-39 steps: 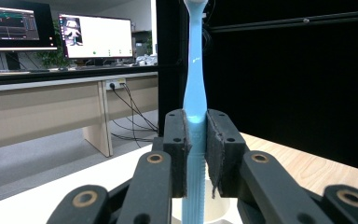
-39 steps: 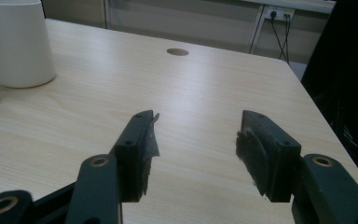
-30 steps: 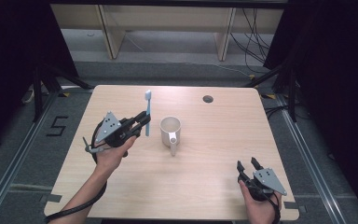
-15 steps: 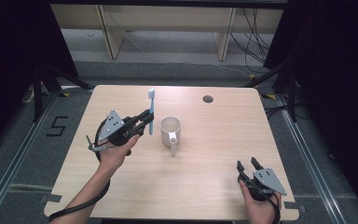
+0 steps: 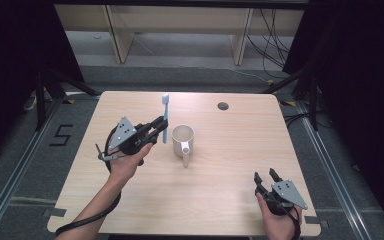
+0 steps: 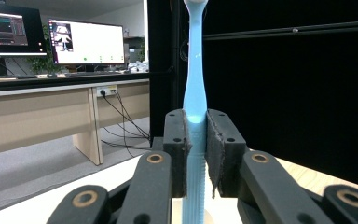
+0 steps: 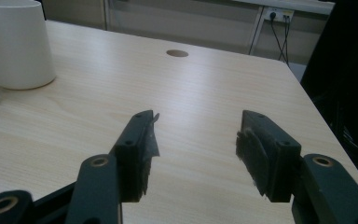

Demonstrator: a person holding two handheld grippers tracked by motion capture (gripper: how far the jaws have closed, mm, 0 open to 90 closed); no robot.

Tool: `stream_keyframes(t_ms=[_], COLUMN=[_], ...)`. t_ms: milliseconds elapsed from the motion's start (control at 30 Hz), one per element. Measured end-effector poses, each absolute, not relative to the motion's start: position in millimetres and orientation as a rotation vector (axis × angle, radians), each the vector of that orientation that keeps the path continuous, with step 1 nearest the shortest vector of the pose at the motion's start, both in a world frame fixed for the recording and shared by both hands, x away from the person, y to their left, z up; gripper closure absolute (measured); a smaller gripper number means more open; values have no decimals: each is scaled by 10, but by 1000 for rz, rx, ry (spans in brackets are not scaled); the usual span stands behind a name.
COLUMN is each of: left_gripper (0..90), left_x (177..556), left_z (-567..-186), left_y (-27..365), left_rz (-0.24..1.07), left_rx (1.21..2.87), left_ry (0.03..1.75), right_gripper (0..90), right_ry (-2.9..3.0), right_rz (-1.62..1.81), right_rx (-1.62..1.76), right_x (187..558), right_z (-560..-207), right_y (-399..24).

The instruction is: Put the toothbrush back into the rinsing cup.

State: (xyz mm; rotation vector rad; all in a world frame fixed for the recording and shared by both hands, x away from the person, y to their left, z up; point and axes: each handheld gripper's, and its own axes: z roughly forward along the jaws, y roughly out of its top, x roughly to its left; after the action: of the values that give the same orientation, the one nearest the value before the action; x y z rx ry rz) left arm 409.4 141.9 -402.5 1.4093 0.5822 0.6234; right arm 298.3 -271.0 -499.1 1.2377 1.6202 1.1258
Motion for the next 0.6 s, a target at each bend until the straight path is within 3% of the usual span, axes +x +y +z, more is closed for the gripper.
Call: stream_keyframes(t_ms=[600], left_gripper=[781], left_x=[4103], left_z=[-4010], left_y=[1333], left_rz=[603], left_rx=[1390], left_ry=[574], right_gripper=[465], right_ry=[1616], right_rz=[1130], right_rx=[1252], right_x=[2980], right_z=[-4986], right_y=[-2708])
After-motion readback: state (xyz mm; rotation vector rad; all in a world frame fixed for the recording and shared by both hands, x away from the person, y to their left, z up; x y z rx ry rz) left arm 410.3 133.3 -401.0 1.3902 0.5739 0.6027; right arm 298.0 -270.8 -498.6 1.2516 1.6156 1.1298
